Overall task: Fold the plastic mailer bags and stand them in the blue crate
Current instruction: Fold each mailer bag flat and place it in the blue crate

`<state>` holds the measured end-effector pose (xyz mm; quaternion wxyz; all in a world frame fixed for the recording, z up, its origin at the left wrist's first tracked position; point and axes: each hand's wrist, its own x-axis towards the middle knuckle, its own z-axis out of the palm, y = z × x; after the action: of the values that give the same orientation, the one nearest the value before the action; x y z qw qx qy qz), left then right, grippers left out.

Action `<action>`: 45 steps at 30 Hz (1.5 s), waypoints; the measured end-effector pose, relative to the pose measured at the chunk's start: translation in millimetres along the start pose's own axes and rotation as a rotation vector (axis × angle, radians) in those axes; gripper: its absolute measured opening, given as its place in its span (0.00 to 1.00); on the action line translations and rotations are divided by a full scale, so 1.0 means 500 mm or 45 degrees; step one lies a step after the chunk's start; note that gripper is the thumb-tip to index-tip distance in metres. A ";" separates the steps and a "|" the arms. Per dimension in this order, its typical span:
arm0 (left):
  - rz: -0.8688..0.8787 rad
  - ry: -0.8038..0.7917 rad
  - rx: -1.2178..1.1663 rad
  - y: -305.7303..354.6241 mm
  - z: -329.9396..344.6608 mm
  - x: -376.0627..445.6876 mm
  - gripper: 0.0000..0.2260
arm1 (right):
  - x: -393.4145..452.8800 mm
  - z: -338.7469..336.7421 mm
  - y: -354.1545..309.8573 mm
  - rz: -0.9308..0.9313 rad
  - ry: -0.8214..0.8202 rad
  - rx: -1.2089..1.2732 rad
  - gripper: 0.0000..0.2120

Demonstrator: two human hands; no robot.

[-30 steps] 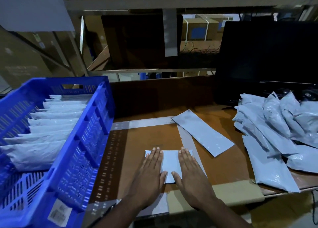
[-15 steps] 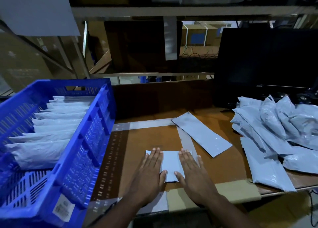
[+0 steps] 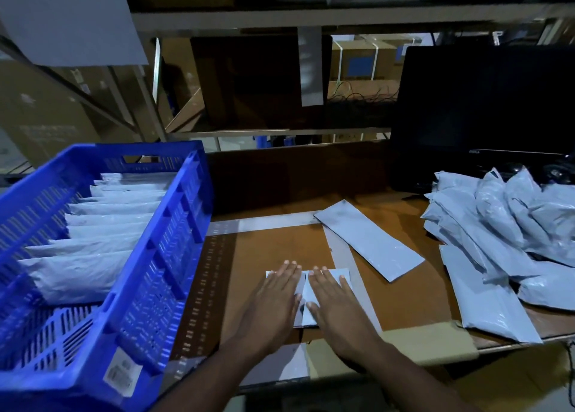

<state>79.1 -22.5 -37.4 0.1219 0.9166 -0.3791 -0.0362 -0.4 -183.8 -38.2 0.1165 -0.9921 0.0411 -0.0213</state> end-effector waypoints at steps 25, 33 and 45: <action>-0.121 0.110 -0.034 -0.002 0.037 -0.006 0.40 | 0.014 0.015 0.016 0.127 -0.013 0.065 0.36; -0.164 0.086 -0.043 -0.010 0.035 -0.007 0.38 | 0.002 0.023 0.044 0.213 -0.047 0.089 0.47; -0.304 -0.041 -0.089 -0.012 -0.010 -0.011 0.33 | -0.006 0.006 0.068 0.247 -0.070 0.081 0.50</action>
<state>80.1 -13.2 -34.3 0.1426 0.9497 -0.2678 -0.0781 -5.9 -215.8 -49.2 0.1506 -0.9795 0.1330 0.0162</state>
